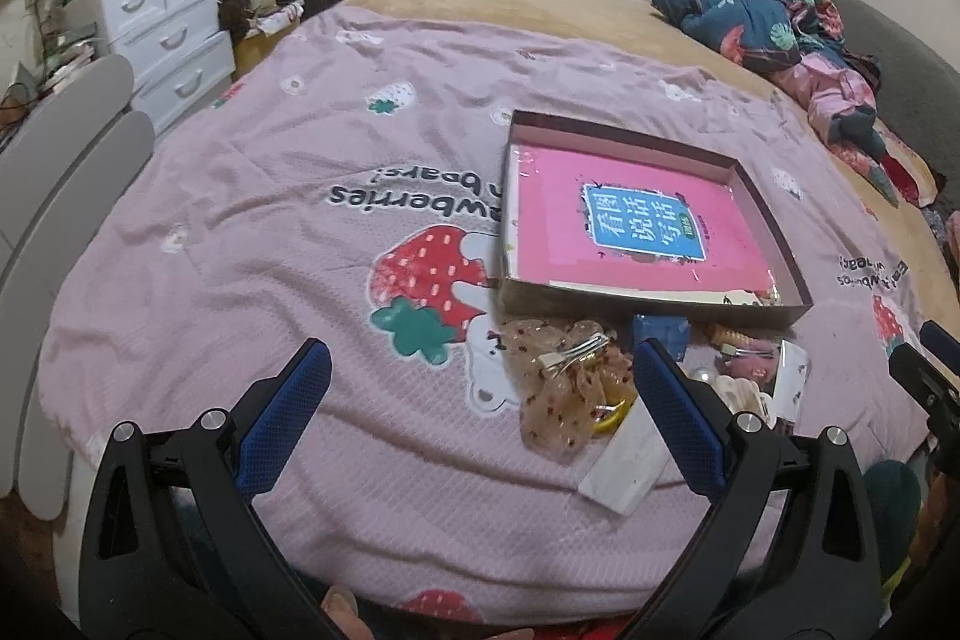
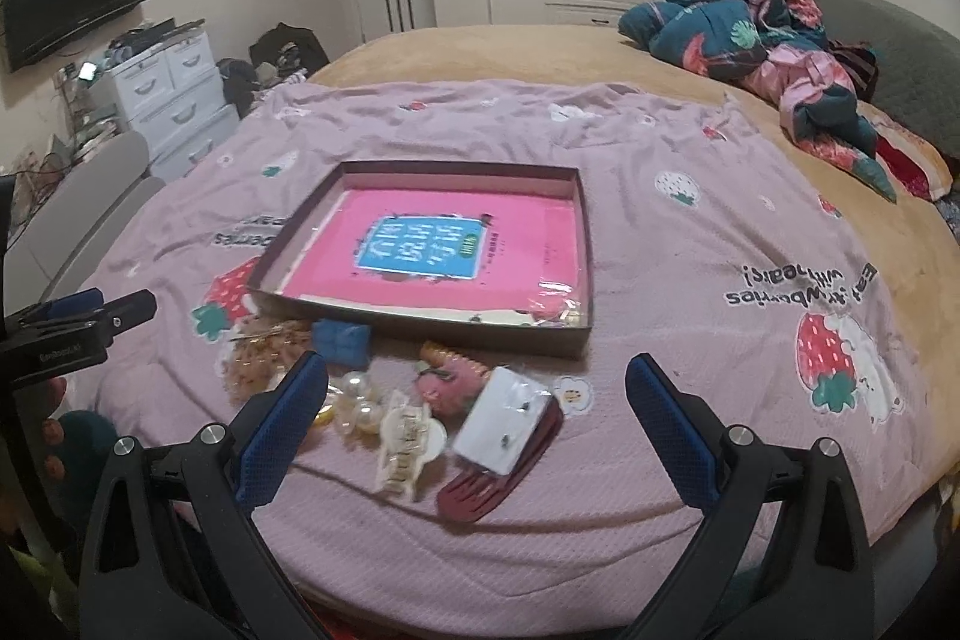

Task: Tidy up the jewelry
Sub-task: 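Grasp the sheer red-dotted bow clip with left tool while right grasps clear bag with white card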

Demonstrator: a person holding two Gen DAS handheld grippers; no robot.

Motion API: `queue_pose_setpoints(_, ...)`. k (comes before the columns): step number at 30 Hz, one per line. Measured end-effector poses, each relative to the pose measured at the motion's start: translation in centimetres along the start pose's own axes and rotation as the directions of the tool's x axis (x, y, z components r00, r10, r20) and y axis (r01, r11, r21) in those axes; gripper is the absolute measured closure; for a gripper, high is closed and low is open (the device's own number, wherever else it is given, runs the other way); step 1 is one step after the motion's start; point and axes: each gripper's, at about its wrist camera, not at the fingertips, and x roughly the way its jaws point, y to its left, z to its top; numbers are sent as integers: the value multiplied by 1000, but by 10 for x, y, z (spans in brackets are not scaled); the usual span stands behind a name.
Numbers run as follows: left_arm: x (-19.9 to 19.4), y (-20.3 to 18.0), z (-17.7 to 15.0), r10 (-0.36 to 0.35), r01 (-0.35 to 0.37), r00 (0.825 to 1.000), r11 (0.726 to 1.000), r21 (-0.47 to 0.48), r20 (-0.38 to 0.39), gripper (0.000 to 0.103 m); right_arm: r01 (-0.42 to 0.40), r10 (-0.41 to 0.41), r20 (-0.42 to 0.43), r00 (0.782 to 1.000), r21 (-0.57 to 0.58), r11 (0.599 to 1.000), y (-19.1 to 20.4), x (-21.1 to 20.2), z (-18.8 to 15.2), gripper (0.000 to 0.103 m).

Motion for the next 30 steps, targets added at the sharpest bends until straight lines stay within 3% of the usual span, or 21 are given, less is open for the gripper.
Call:
queue_pose_setpoints(11, 53, -18, -1, -68, 69, 992, 998, 4, -109, 9, 29, -20, -113, 993, 77, 997, -23, 49, -24, 5)
queue_pose_setpoints(14, 68, -21, -5, -82, 82, 986, 997, -5, -146, 9, 7, 9, -152, 988, 103, 995, -22, 63, -31, 28)
queue_pose_setpoints(15, 72, -21, -6, -88, 89, 984, 996, -7, -153, 9, -2, 20, -162, 987, 110, 994, -22, 66, -33, 32)
queue_pose_setpoints(22, 88, -24, -11, -140, 137, 971, 990, -28, -193, 10, -31, 61, -222, 973, 135, 990, -12, 90, -42, 42)
queue_pose_setpoints(27, 96, -25, -12, -149, 146, 967, 989, -31, -206, 23, -24, 55, -226, 973, 138, 990, -12, 98, -44, 59)
queue_pose_setpoints(30, 98, -27, -12, -156, 154, 967, 988, -25, -201, 29, -39, 69, -214, 974, 141, 989, -15, 98, -44, 60)
